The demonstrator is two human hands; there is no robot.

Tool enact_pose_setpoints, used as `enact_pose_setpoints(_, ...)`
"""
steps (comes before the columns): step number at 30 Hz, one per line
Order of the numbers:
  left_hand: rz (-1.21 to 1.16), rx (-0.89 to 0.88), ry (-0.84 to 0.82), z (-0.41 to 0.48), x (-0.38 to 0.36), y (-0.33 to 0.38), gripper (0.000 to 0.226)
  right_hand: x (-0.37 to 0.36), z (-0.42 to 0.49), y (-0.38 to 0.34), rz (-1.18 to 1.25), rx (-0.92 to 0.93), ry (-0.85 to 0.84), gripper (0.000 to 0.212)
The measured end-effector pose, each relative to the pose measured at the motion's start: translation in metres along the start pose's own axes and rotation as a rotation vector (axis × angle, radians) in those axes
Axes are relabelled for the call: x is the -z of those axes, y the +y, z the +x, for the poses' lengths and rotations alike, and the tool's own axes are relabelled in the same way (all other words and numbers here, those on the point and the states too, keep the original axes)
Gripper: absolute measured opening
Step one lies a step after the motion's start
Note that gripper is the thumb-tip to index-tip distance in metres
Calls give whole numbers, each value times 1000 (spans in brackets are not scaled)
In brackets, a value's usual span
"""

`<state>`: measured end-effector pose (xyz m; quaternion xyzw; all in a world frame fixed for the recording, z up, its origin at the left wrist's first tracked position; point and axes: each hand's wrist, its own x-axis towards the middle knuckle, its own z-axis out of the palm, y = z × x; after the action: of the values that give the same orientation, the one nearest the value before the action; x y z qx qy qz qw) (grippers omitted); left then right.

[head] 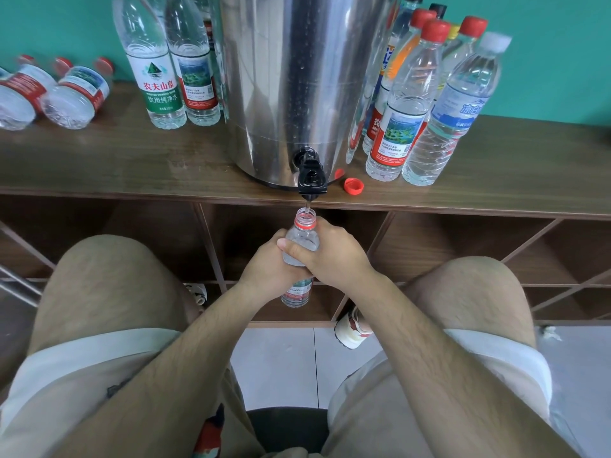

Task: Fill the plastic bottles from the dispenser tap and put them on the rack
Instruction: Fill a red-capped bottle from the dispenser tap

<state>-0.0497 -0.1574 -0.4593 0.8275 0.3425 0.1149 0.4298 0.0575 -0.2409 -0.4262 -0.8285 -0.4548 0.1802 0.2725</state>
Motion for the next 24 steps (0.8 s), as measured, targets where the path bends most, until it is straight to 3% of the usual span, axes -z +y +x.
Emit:
enact_pose_setpoints(5, 26, -11, 20, 1, -1, -3, 50, -1, -2, 0, 12, -4, 16, 63)
enact_pose_setpoints(9, -10, -16, 2, 2, 2, -2, 53, 7, -8, -5, 6, -64, 49, 78)
enact_pose_setpoints(11, -64, 11, -14, 0, 3, -1, 60, 16, -12, -5, -52, -98, 151, 78)
enact_pose_setpoints(13, -59, 34, 0, -1, 3, -1, 66, 24, -19, -4, -72, -60, 363, 66)
enact_pose_setpoints(15, -17, 44, 17, -1, 2, -1, 68, 32, -28, -3, 64, 113, 594, 49)
enact_pose_setpoints(17, 4, 43, 23, 0, 1, -1, 69, 42, -33, -5, 236, 389, 722, 29)
enact_pose_setpoints(20, -9, 44, 13, 0, 1, 0, 68, 51, -34, -9, 188, 708, 735, 26)
enact_pose_setpoints(24, -15, 36, 18, 0, 2, -1, 69, 54, -29, -14, -23, 798, 746, 22)
